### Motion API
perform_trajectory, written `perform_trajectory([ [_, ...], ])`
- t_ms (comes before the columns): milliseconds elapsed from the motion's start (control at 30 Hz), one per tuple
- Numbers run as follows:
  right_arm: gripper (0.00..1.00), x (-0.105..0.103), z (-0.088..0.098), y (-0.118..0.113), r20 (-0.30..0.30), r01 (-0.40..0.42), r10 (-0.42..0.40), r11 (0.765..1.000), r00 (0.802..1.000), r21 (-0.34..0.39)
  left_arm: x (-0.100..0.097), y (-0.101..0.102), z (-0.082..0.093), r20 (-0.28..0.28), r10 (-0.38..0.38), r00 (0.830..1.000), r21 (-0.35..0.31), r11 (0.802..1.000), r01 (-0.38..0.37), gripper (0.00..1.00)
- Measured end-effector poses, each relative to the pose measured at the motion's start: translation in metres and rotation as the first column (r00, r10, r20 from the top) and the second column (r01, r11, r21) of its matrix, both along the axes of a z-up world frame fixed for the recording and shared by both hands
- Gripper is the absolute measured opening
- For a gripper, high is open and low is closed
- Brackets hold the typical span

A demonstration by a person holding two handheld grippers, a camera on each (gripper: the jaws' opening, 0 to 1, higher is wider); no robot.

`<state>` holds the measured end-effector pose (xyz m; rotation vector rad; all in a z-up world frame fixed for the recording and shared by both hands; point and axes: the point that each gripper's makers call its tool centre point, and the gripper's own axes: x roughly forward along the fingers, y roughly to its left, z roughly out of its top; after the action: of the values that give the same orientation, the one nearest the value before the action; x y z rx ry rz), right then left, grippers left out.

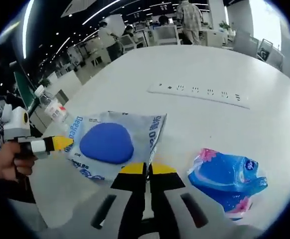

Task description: Arrange the tabletop items into an orderly group along one side of the table until the central work area is clear of visible clutter.

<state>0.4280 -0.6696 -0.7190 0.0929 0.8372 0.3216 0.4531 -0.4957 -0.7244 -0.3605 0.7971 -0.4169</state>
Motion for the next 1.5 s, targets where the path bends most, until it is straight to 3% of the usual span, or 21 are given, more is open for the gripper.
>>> perform_trajectory([
  [300, 0.01, -0.012, -0.006, -0.003, -0.005, 0.038, -0.038, 0.999, 0.999, 0.016, 0.001, -0.008, 0.005, 0.014, -0.043, 0.999, 0.034, 0.999, 0.042, 0.02],
  [533, 0.01, -0.017, -0.014, -0.009, -0.029, 0.050, -0.050, 0.999, 0.998, 0.006, -0.009, -0.014, -0.008, -0.006, -0.110, 0.994, 0.099, 0.989, 0.110, 0.03],
  [800, 0.02, -0.021, -0.022, -0.011, -0.038, 0.021, -0.023, 0.999, 0.999, -0.042, -0.009, -0.018, -0.016, -0.024, -0.117, 0.993, 0.114, 0.986, 0.119, 0.03],
  [1000, 0.02, -0.027, -0.034, -0.014, -0.080, 0.045, -0.048, 0.998, 0.996, -0.039, -0.007, -0.019, -0.019, -0.026, -0.118, 0.993, 0.118, 0.986, 0.121, 0.04],
  [1500, 0.02, -0.029, -0.038, -0.015, -0.092, 0.095, -0.095, 0.995, 0.991, -0.006, -0.005, -0.017, -0.025, -0.037, -0.107, 0.994, 0.106, 0.988, 0.110, 0.05],
])
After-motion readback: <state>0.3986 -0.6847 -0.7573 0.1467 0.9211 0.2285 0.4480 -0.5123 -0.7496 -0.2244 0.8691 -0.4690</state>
